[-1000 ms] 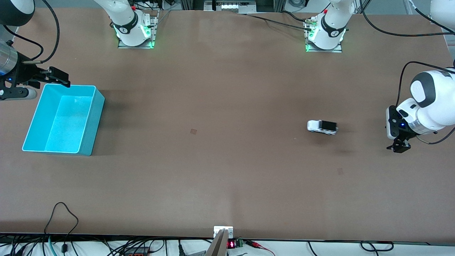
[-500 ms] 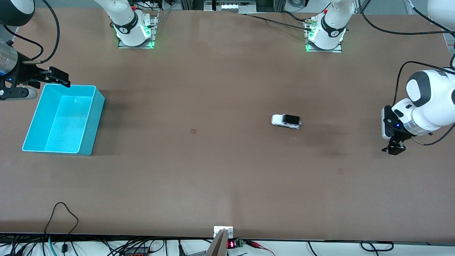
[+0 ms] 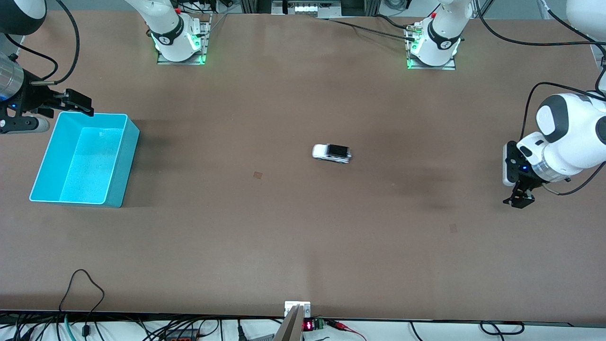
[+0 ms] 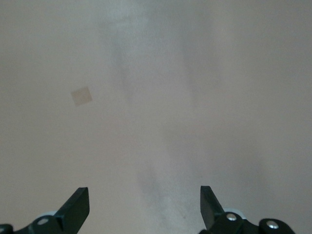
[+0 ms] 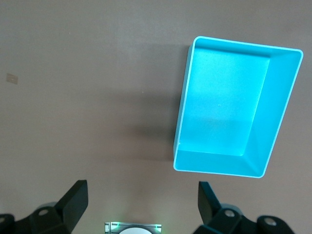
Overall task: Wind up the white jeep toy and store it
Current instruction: 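Raise and withdraw the left gripper while the jeep rolls to a stop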
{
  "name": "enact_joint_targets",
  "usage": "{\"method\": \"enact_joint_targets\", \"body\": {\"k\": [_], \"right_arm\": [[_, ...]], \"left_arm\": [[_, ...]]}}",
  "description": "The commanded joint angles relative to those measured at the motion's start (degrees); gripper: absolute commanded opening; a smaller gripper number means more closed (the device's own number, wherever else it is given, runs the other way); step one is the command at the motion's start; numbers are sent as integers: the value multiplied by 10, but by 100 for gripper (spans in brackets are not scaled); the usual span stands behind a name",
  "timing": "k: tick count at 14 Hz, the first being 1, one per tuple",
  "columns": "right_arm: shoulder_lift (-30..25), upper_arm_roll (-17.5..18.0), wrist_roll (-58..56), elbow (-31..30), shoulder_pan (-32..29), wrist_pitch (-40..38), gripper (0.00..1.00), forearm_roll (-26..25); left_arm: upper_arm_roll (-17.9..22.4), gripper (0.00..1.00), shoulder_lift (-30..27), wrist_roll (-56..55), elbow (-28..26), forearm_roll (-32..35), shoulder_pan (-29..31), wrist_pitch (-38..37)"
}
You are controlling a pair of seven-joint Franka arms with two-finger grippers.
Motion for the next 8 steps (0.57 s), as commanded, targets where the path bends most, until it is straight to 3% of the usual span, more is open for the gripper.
{"method": "enact_joint_targets", "body": {"k": [1, 8], "right_arm": [[1, 0, 4, 2, 1, -4, 100, 0], [5, 0, -1, 1, 1, -4, 100, -1]], "left_arm": [[-1, 100, -8, 7, 1, -7, -4, -5], [-1, 100, -25, 2, 1, -8, -8, -8]]}}
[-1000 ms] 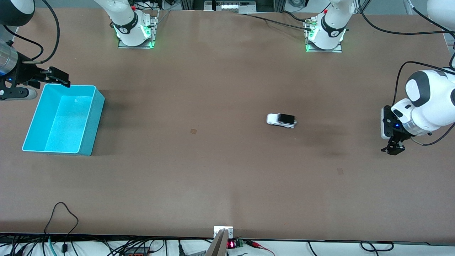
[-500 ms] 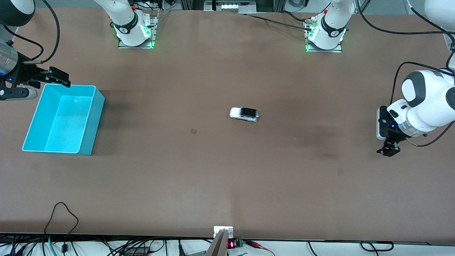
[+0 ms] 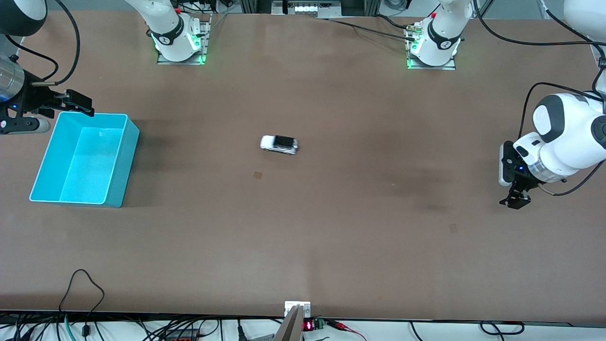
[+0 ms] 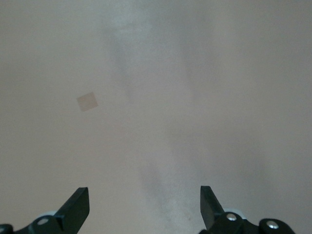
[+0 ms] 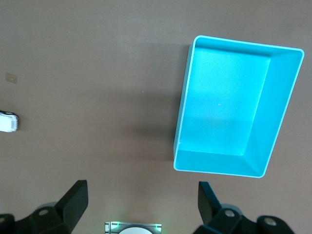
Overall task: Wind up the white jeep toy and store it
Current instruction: 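Raise and withdraw the left gripper while the jeep rolls to a stop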
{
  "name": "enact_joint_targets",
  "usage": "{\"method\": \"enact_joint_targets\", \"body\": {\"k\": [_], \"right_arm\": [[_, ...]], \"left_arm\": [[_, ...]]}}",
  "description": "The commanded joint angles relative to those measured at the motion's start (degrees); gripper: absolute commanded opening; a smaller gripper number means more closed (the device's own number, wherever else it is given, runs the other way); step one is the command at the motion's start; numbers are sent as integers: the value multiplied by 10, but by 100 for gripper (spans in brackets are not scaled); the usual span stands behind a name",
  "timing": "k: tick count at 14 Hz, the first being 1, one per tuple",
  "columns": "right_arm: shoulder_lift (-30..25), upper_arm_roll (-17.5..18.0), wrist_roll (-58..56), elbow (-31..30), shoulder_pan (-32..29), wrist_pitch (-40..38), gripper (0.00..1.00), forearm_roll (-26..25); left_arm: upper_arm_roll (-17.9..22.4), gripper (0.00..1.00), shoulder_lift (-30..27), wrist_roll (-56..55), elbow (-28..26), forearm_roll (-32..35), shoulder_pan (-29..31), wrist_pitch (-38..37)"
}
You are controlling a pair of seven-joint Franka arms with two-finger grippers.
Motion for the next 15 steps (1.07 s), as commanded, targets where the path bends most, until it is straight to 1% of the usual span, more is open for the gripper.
{"method": "enact_joint_targets", "body": {"k": [1, 5, 7, 11, 13, 15], "right_arm": [[2, 0, -2, 1, 1, -4, 100, -1], [2, 0, -3, 1, 1, -5, 100, -1], [2, 0, -3, 1, 1, -5, 100, -1], [3, 0, -4, 1, 1, -5, 100, 0], [3, 0, -4, 1, 1, -6, 100, 0], [3, 0, -4, 0, 1, -6, 100, 0]], "left_arm": [[0, 100, -21, 1, -1, -17, -11, -10], [0, 100, -24, -3, 2, -57, -24, -21], [0, 100, -26, -28, 8, -63, -34, -32], [1, 100, -30, -141, 10, -63, -73, -55], [2, 100, -38, -219, 9, -62, -84, -59], [6, 100, -43, -327, 10, -63, -91, -80]]}}
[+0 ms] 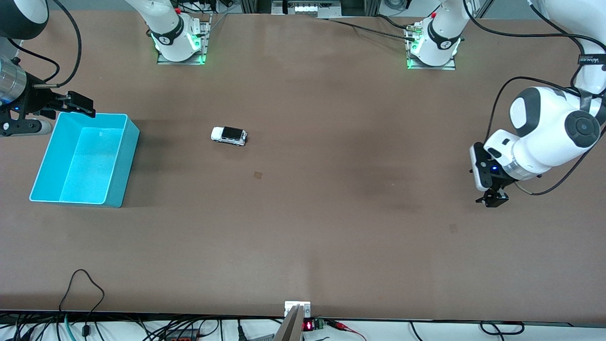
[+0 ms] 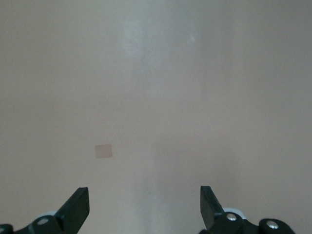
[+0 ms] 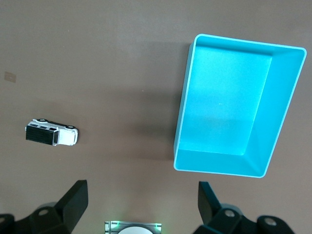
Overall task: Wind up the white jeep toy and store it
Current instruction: 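Raise and withdraw the left gripper while the jeep rolls to a stop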
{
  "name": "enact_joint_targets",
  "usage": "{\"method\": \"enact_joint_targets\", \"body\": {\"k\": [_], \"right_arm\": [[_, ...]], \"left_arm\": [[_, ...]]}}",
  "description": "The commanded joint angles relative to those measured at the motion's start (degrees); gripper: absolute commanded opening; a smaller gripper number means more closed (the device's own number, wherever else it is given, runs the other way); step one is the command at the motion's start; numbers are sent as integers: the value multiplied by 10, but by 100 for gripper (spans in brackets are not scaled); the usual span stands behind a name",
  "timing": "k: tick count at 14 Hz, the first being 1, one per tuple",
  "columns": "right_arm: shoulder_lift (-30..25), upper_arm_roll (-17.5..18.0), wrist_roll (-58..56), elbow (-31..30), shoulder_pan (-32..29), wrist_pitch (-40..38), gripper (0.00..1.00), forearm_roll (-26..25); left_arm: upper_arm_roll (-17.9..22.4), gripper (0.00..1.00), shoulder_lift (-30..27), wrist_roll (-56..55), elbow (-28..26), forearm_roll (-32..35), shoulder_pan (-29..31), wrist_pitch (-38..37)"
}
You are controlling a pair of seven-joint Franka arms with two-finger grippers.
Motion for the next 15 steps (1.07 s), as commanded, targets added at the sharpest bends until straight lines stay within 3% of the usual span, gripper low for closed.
{"method": "enact_joint_targets", "body": {"k": [1, 9, 15], "right_arm": [[0, 0, -3, 0, 1, -7, 100, 0], [7, 1, -4, 1, 8, -8, 100, -1], [10, 1, -7, 1, 10, -26, 100, 0]], "left_arm": [[10, 100, -26, -148, 1, -9, -8, -39], [22, 100, -29, -552, 74, -3, -13, -133], [89, 100, -63, -786, 133, -7, -72, -200]]}}
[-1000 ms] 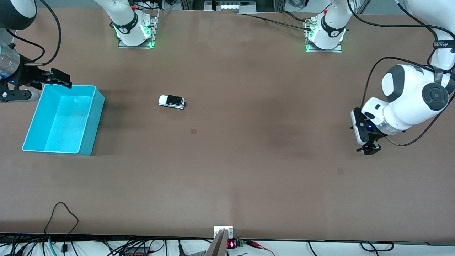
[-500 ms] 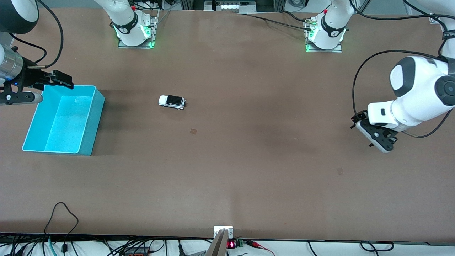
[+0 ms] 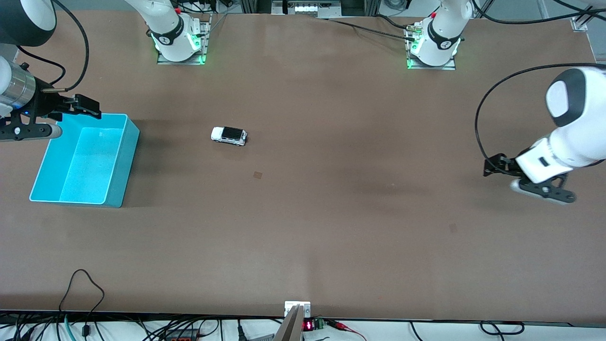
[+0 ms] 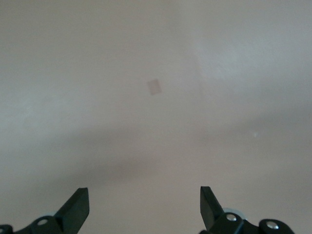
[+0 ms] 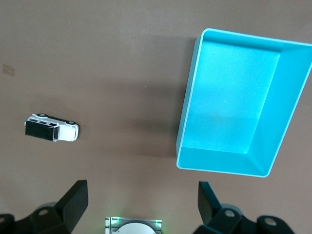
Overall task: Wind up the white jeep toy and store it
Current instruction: 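Move the right gripper from the bin toward the stopped jeep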
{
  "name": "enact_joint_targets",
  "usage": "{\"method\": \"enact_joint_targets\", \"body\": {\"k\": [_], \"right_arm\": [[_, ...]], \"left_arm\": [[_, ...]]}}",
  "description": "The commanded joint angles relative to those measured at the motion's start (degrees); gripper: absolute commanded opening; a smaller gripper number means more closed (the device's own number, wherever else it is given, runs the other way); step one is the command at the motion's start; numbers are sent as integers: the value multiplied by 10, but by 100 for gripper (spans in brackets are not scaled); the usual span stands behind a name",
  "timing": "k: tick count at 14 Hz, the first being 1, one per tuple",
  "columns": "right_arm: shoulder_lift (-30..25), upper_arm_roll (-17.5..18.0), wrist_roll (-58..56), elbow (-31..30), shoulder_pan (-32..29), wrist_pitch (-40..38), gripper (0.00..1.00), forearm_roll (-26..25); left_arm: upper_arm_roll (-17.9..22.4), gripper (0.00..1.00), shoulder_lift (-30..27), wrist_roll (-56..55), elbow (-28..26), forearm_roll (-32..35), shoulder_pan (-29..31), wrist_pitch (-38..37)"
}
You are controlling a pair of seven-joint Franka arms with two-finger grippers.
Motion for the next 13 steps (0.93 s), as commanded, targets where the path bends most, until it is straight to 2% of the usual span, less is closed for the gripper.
{"method": "enact_joint_targets", "body": {"k": [1, 3, 4, 6, 7, 11, 13], "right_arm": [[-2, 0, -11, 0, 6, -17, 100, 0], [-2, 0, -12, 1, 11, -13, 100, -1], [-1, 0, -12, 1, 11, -14, 100, -1], [0, 0, -12, 1, 12, -16, 100, -1], [0, 0, -12, 1, 16, -17, 100, 0], [8, 1, -68, -6, 37, -31, 100, 1], [1, 0, -83, -29, 52, -21, 100, 1]], "left_arm": [[24, 100, -28, -78, 42, -7, -40, -53], [29, 100, -37, -102, 66, -22, -50, -83], [52, 100, -48, -111, 71, -50, -68, -99], [152, 100, -64, -112, 70, -65, -155, -109], [166, 100, -67, -110, 70, -65, -167, -118], [166, 100, -83, -107, 71, -65, -165, -146], [164, 100, -96, -107, 65, -64, -166, -148]]}}
